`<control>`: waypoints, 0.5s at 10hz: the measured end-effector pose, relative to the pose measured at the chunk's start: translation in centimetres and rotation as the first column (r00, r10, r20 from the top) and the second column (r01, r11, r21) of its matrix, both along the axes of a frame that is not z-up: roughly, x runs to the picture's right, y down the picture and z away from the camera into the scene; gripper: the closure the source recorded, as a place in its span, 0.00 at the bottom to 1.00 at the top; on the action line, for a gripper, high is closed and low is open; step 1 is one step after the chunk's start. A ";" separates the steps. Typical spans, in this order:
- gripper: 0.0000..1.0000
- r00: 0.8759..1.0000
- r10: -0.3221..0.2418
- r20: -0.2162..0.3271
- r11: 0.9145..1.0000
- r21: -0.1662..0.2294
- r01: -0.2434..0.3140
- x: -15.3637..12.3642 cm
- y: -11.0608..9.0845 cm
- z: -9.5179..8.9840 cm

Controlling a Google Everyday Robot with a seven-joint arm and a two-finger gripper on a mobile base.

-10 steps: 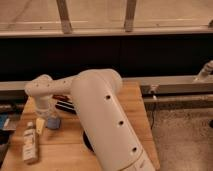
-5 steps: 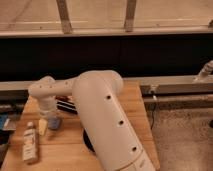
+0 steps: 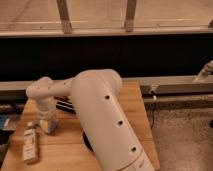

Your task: Wipe the white sponge on the table

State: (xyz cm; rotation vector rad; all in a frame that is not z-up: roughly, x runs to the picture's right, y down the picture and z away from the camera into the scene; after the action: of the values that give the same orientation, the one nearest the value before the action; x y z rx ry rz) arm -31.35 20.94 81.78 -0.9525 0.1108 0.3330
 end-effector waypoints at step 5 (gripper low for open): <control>1.00 1.000 0.017 -0.008 1.000 0.026 -0.017 0.6 -0.4 -0.5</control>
State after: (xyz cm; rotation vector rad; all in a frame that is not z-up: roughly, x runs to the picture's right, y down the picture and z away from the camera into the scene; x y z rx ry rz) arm -30.79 20.54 81.31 -0.9271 0.1055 0.3527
